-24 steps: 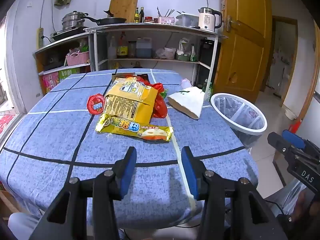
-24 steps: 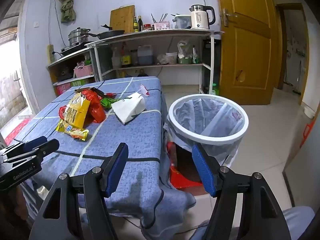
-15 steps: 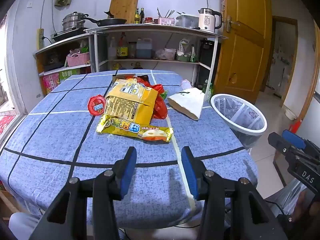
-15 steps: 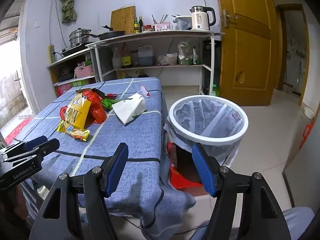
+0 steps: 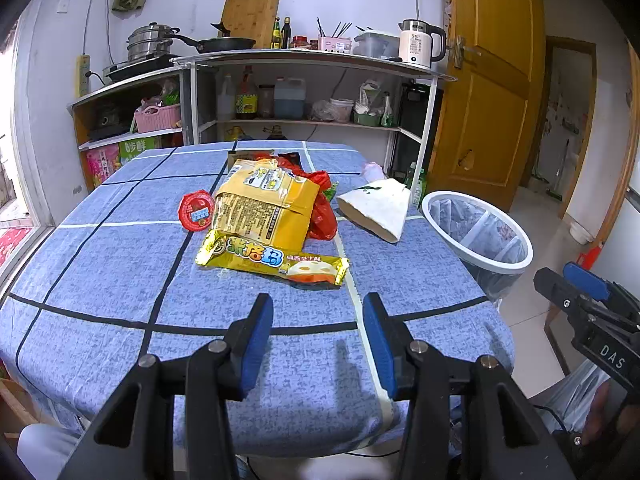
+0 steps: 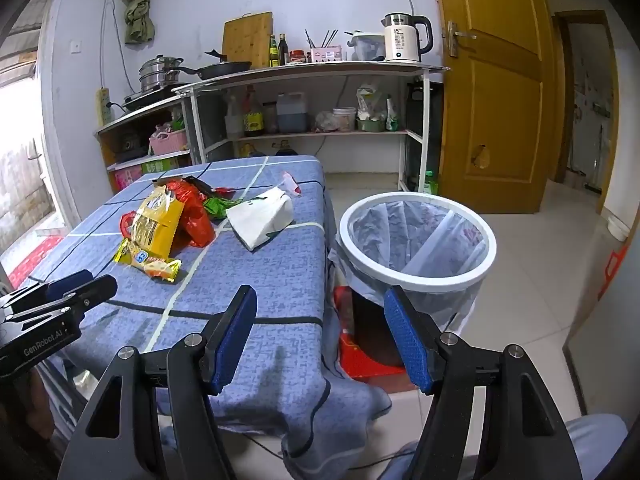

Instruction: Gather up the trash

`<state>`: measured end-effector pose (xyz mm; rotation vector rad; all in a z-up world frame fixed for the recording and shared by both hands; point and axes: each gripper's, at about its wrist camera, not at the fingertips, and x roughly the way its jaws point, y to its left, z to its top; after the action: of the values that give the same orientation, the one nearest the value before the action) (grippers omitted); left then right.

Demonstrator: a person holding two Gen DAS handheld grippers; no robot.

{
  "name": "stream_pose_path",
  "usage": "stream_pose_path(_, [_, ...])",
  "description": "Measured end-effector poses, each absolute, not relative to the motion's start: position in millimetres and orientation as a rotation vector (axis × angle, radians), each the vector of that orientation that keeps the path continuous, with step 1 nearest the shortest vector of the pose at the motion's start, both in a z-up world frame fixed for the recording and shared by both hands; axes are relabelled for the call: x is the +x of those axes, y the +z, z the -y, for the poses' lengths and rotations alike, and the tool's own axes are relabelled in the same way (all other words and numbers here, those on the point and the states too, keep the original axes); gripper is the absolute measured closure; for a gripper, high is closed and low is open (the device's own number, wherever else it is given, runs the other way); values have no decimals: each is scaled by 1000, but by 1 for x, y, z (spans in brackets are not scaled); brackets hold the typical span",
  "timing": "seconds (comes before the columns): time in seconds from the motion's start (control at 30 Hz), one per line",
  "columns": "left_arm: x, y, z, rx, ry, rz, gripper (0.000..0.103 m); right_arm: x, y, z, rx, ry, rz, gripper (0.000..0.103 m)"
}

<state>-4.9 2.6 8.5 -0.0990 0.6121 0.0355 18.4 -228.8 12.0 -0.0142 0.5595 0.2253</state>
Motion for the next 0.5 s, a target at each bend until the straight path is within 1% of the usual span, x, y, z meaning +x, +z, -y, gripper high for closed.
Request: stream_pose_path(0.5, [-5, 8, -2, -99, 34, -608, 54, 20, 12, 230, -12, 218, -561, 36])
